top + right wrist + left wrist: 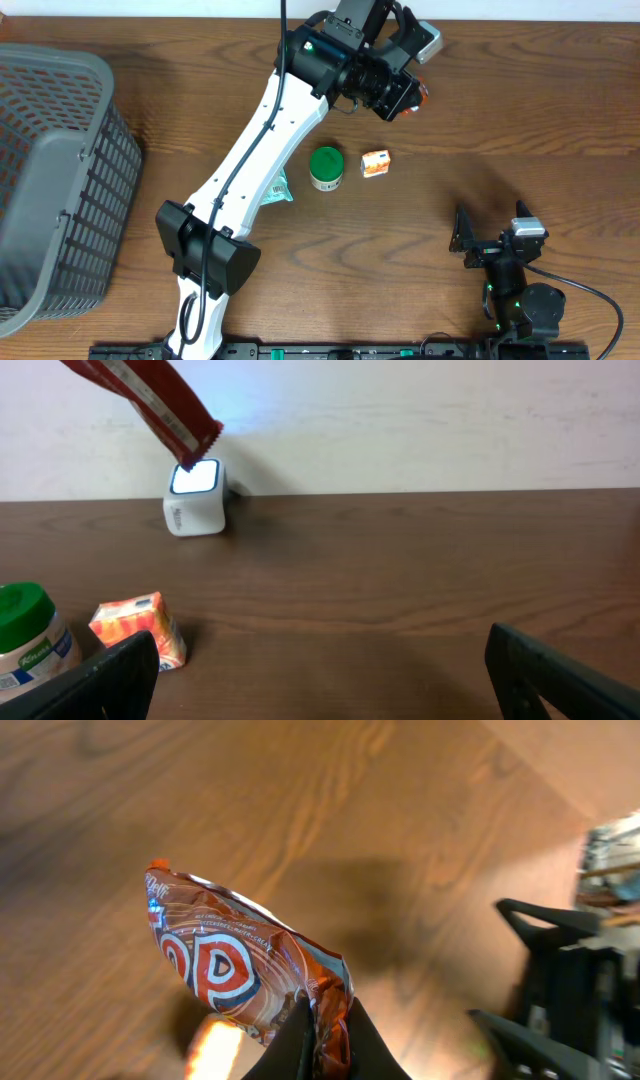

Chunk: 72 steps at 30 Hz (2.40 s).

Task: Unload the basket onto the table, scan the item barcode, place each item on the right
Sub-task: 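Swing the Top bar right while raising the right gripper toward it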

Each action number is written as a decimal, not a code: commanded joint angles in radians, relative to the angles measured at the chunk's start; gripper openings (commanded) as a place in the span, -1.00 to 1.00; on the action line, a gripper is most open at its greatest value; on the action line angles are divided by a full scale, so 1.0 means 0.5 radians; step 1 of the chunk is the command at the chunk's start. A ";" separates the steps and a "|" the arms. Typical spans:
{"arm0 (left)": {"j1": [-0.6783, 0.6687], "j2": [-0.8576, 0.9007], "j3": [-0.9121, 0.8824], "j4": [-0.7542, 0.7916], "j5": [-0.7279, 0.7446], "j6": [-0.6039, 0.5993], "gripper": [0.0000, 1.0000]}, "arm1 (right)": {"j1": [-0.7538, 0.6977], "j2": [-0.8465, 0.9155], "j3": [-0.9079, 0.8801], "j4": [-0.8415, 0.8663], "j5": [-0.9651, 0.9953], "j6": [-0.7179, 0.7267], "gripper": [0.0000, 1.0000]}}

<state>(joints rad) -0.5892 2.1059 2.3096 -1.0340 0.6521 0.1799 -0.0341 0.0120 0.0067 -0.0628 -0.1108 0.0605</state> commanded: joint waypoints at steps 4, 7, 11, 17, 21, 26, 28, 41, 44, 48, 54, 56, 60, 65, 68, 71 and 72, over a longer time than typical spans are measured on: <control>0.011 0.025 -0.008 -0.025 0.367 0.005 -0.86 | 0.018 -0.007 -0.002 0.172 0.056 0.047 0.98; 0.011 0.059 -0.019 -0.025 0.472 0.019 -0.86 | 0.018 -0.007 0.062 0.307 0.059 0.174 0.99; 0.011 0.135 -0.029 -0.037 0.570 0.018 -0.86 | -0.010 -0.007 0.348 -0.001 0.114 0.538 0.99; 0.011 0.233 -0.032 -0.023 0.786 -0.108 -0.85 | -0.101 0.115 0.995 -1.066 0.146 0.631 0.98; 0.011 0.259 -0.032 0.056 0.934 -0.420 -0.86 | -0.104 0.253 1.435 -1.437 0.033 0.452 0.96; 0.011 0.259 -0.032 0.185 0.933 -0.870 -0.86 | -0.105 0.264 1.639 -1.665 -0.339 0.447 0.98; 0.011 0.259 -0.032 0.208 0.933 -1.065 -0.86 | -0.104 0.264 1.631 -1.650 -0.352 0.479 0.99; 0.021 0.259 -0.032 0.242 1.076 -1.890 -0.85 | -0.105 0.478 1.245 -1.298 0.062 0.490 0.88; 0.021 0.259 -0.032 0.330 1.075 -2.131 -0.85 | -0.101 0.646 1.162 -1.075 0.047 0.418 0.98; 0.021 0.259 -0.032 0.549 1.061 -2.457 -0.86 | -0.069 0.934 1.148 -0.866 -0.132 0.301 0.99; 0.020 0.259 -0.032 0.848 1.007 -2.773 -0.85 | 0.070 1.251 1.148 -0.610 -0.259 0.166 0.99; 0.020 0.259 -0.032 0.854 1.006 -2.780 -0.86 | 0.128 1.321 1.149 -0.531 -0.246 0.159 0.98; 0.021 0.259 -0.032 0.853 1.007 -2.779 -0.86 | 0.232 1.394 1.149 -0.406 -0.076 0.159 0.98; 0.020 0.259 -0.032 0.852 1.008 -2.779 -0.86 | 0.295 1.425 1.149 -0.260 0.162 0.117 0.97; 0.020 0.259 -0.032 0.852 1.023 -2.779 -0.86 | 0.294 1.466 1.149 -0.241 0.267 0.107 0.75; 0.020 0.259 -0.032 0.851 1.038 -2.780 -0.86 | 0.294 1.555 1.149 -0.204 0.287 0.060 0.56; 0.020 0.259 -0.032 0.851 1.039 -2.780 -0.85 | 0.294 1.588 1.149 -0.179 0.288 0.052 0.49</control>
<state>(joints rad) -0.5838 2.2406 2.2944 -0.6159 1.1500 -1.2053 0.1055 0.7704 0.5823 -0.1661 -0.0162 0.1135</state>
